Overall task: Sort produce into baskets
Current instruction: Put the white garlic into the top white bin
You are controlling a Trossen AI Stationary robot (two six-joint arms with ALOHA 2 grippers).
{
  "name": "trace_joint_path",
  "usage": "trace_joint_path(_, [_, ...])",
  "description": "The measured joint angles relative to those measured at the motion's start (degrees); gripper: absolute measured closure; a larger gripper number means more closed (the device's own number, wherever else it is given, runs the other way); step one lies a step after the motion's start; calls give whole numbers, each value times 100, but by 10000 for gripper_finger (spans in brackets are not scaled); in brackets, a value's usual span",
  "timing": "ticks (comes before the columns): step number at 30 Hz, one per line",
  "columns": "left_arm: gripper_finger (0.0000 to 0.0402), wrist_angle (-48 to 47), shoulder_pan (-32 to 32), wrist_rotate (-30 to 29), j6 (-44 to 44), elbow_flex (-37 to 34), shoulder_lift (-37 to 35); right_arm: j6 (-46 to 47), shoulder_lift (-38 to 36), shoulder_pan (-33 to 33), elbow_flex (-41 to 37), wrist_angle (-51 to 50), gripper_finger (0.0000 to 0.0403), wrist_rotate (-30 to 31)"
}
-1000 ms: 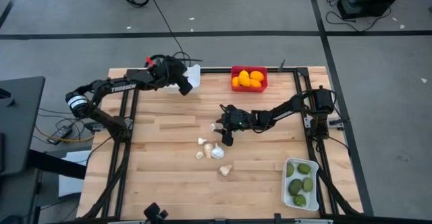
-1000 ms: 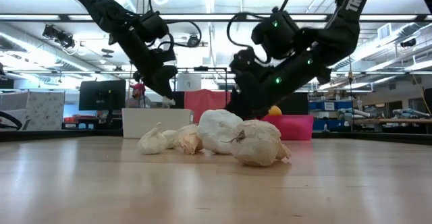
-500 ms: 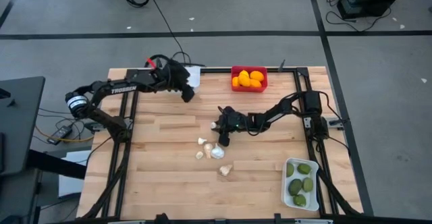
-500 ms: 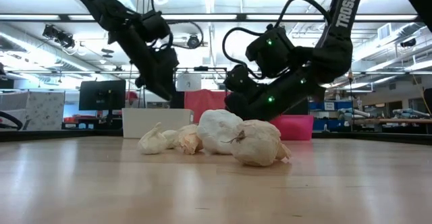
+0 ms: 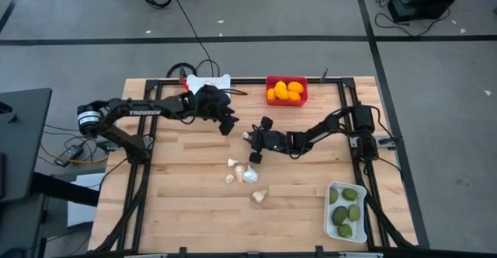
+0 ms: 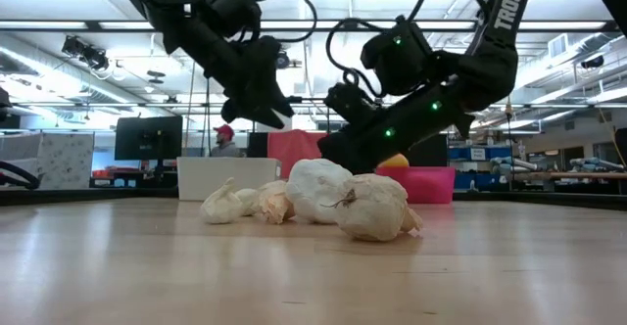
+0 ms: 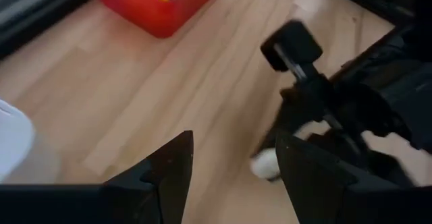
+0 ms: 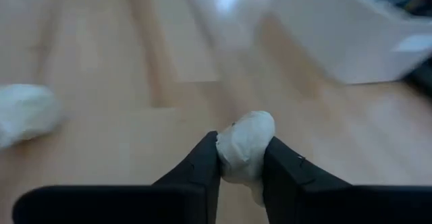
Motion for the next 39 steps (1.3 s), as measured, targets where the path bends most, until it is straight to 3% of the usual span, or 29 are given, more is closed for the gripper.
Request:
trace_joint_path(5, [186, 138, -242, -5, -362, 0, 2, -840, 0, 208, 0, 543, 311, 1093])
trace_joint_path(13, [186, 255, -598, -3, -394, 0, 7, -1827, -4, 483, 0, 1671, 311, 1887])
trace_joint_path(22, [186, 480, -865, -318, -233, 0, 59, -2655, -4, 537, 0, 1900, 310, 2043])
trace_joint_path(34, [187, 1221, -934, -430, -222, 0, 804, -2722, 2, 530, -28, 1905, 302, 2230])
trace_joint_path(39, [207, 1325, -930, -328, -224, 0, 885, -2719, 13, 537, -33, 1924, 297, 2370])
